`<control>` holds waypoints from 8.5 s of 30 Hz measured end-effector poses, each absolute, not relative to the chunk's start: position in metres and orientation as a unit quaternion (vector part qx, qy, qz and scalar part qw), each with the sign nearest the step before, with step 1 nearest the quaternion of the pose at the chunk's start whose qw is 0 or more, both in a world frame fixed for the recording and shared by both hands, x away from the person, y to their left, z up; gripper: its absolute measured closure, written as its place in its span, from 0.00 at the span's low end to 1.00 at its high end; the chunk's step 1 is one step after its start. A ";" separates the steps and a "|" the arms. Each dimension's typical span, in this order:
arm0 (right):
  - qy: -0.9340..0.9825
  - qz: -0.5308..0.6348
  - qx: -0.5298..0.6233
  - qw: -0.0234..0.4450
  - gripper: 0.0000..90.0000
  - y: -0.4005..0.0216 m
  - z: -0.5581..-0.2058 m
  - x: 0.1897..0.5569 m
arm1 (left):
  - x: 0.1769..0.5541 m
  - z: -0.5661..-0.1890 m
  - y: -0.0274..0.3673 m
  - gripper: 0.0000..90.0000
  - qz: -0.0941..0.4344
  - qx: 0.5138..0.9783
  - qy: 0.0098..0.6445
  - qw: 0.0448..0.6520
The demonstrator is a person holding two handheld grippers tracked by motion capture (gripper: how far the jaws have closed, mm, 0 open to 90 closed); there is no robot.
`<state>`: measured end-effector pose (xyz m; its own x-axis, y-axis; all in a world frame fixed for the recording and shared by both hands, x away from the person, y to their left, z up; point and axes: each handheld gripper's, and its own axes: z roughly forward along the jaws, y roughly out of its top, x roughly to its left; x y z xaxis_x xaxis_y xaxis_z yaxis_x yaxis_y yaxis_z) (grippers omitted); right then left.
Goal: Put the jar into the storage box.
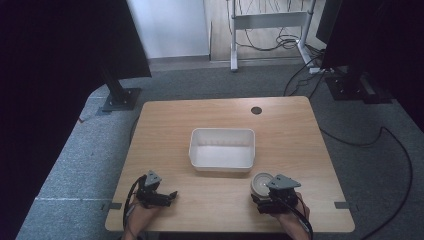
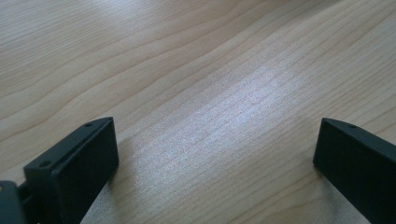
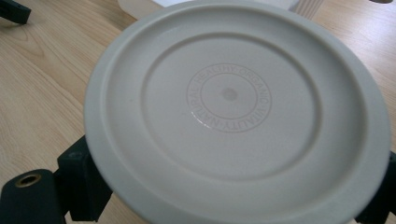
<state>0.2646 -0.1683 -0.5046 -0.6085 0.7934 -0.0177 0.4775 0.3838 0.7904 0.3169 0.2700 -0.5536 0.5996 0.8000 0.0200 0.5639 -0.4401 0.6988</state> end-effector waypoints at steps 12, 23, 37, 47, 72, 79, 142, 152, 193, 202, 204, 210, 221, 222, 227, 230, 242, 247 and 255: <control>0.809 0.399 0.386 0.195 0.10 -0.152 -0.504 0.274 | 0.317 -0.554 0.270 0.00 0.177 0.830 0.411 0.334; 0.810 0.401 0.382 0.193 0.10 -0.137 -0.505 0.284 | 0.317 -0.554 0.270 0.00 0.177 0.829 0.411 0.335; 0.809 0.409 0.376 0.194 0.10 -0.120 -0.500 0.293 | 0.317 -0.554 0.270 0.00 0.177 0.829 0.411 0.335; 0.809 0.414 0.371 0.194 0.10 -0.107 -0.492 0.304 | 0.317 -0.554 0.270 0.00 0.177 0.829 0.412 0.335; 0.802 0.414 0.382 0.199 0.10 -0.084 -0.486 0.336 | 0.317 -0.554 0.270 0.00 0.177 0.828 0.412 0.336; 0.802 0.411 0.382 0.203 0.10 -0.077 -0.485 0.344 | 0.317 -0.554 0.270 0.00 0.177 0.828 0.412 0.336; 0.791 0.369 0.430 0.231 0.10 -0.038 -0.518 0.407 | 0.317 -0.554 0.270 0.00 0.176 0.830 0.410 0.335; 0.791 0.365 0.438 0.225 0.10 -0.038 -0.524 0.410 | 0.317 -0.554 0.270 0.00 0.176 0.830 0.410 0.335; 0.791 0.389 0.423 0.210 0.02 -0.053 -0.511 0.402 | 0.317 -0.554 0.270 0.00 0.176 0.830 0.410 0.335; 0.797 0.394 0.408 0.208 0.02 -0.057 -0.506 0.393 | 0.318 -0.554 0.270 0.00 0.176 0.830 0.409 0.335; 0.800 0.392 0.403 0.209 0.02 -0.058 -0.505 0.391 | 0.318 -0.554 0.269 0.00 0.176 0.830 0.410 0.336; 0.802 0.391 0.398 0.211 0.02 -0.062 -0.501 0.387 | 0.319 -0.554 0.268 0.00 0.176 0.830 0.409 0.336; 0.806 0.394 0.389 0.208 0.03 -0.067 -0.498 0.378 | 0.318 -0.554 0.268 0.00 0.176 0.829 0.410 0.336; 0.806 0.394 0.389 0.209 0.03 -0.068 -0.498 0.377 | 0.318 -0.554 0.268 0.00 0.176 0.830 0.410 0.336; 0.808 0.393 0.384 0.211 0.03 -0.073 -0.498 0.373 | 0.318 -0.554 0.268 0.00 0.176 0.830 0.409 0.336; 0.810 0.392 0.381 0.212 0.03 -0.076 -0.498 0.371 | 0.318 -0.554 0.268 0.00 0.176 0.830 0.409 0.336; 0.814 0.396 0.366 0.214 0.04 -0.088 -0.496 0.361 | 0.318 -0.554 0.268 0.00 0.176 0.828 0.411 0.338; 0.817 0.397 0.360 0.215 0.04 -0.092 -0.497 0.358 | 0.318 -0.554 0.268 0.00 0.176 0.830 0.409 0.336; 0.815 0.399 0.363 0.214 0.04 -0.101 -0.499 0.353 | 0.318 -0.554 0.268 0.00 0.176 0.830 0.409 0.336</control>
